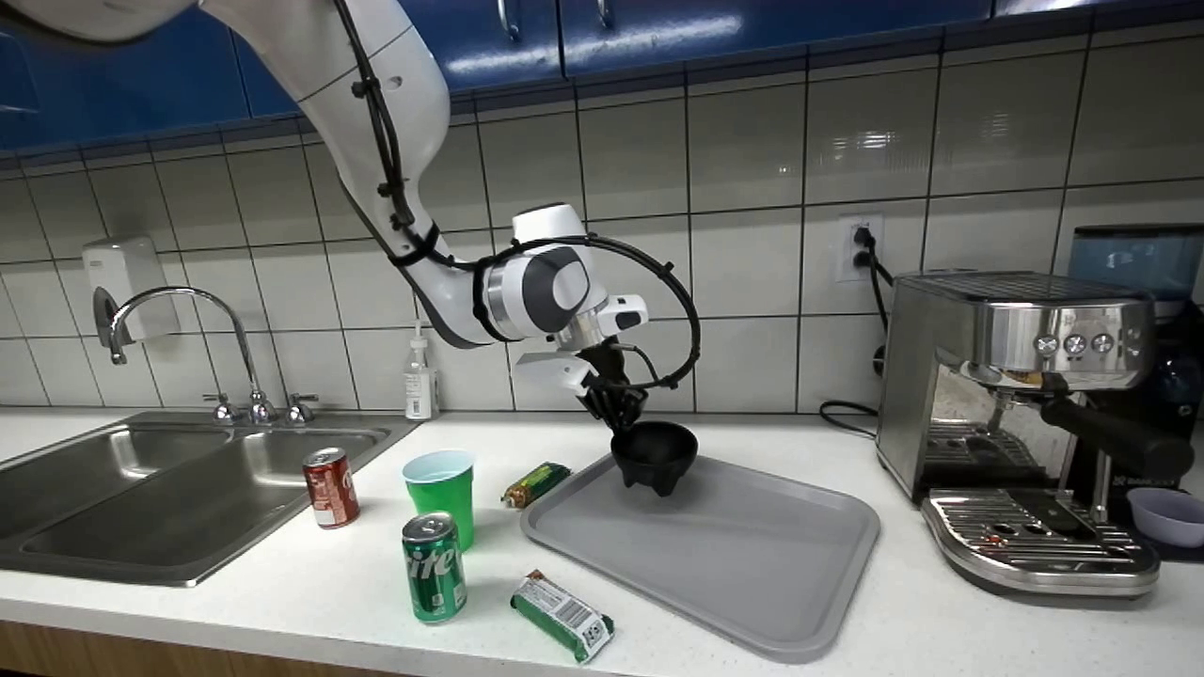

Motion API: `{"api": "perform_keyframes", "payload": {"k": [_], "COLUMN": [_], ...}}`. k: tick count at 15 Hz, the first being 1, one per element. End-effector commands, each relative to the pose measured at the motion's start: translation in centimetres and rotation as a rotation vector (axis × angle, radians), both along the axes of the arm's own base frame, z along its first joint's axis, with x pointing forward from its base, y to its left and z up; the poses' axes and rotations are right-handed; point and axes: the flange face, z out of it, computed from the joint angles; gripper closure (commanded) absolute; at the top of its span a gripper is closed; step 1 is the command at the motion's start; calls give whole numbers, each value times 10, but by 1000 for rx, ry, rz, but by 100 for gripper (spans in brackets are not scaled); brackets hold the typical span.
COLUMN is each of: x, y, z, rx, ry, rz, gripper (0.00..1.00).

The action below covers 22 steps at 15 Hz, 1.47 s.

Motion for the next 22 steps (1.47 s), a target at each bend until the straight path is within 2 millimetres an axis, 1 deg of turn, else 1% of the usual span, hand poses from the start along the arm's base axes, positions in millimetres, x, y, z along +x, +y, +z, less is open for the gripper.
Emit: {"api": "perform_keyframes", "payload": {"k": [1, 12, 22], "x": [-1, 16, 24], "y": [22, 95, 153], "z": [15, 13, 8], "rx": [-17, -31, -6], "ry": [-7, -1, -1], "rz": [42, 188, 293], "gripper": [97, 97, 97]}}
